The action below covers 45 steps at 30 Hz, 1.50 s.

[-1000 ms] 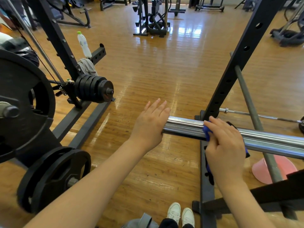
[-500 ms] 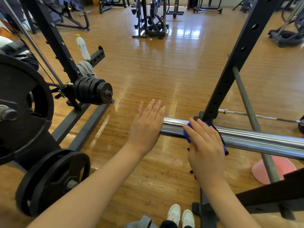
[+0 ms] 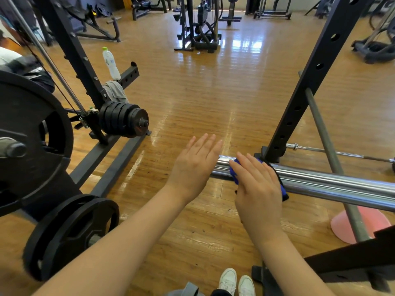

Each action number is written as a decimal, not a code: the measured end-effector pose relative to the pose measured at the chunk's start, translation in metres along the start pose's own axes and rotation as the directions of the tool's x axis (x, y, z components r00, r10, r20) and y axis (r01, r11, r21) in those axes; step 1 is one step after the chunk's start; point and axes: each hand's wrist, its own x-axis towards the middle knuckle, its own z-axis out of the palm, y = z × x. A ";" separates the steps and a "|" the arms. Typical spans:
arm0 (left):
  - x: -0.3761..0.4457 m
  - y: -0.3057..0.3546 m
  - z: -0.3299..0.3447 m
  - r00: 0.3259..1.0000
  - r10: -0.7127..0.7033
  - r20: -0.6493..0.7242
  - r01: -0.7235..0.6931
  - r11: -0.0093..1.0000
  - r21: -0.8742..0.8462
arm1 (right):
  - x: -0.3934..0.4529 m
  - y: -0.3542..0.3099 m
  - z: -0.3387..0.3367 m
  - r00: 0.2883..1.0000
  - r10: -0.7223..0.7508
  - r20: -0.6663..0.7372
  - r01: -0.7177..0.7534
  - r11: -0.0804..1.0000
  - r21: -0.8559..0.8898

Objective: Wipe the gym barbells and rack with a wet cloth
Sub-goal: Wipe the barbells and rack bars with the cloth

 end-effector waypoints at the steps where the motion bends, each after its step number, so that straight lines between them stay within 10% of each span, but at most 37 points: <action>1: 0.001 0.000 -0.003 0.999 -0.012 0.049 0.013 1.000 -0.010 | -0.002 0.005 -0.004 1.000 0.001 0.000 -0.001 1.000 0.006; 9: 0.012 0.001 -0.017 0.962 -0.049 0.267 0.066 0.996 -0.056 | 0.003 0.002 -0.003 0.973 0.209 -0.101 -0.210 0.978 -0.002; 15: 0.022 -0.003 -0.021 0.919 -0.047 0.392 0.092 0.991 -0.097 | 0.004 -0.013 0.007 1.000 0.000 0.004 0.000 1.000 -0.005; 29: -0.013 0.004 0.007 0.993 -0.051 -0.109 0.052 0.999 0.006 | 0.004 -0.008 0.006 0.987 0.144 -0.070 -0.145 0.989 -0.002; 34: -0.003 0.000 -0.002 0.998 -0.059 0.003 0.059 0.993 -0.101 | -0.002 0.002 0.001 0.999 -0.051 0.000 0.051 0.999 0.019; 40: 0.008 -0.007 -0.015 0.975 -0.033 0.218 0.075 0.979 -0.191 | 0.003 0.010 -0.014 0.982 0.176 -0.069 -0.177 0.984 -0.007; 45: 0.006 -0.005 -0.011 0.984 -0.077 0.161 0.107 0.976 -0.187 | 0.015 -0.026 0.016 0.998 0.062 0.003 -0.062 0.998 -0.011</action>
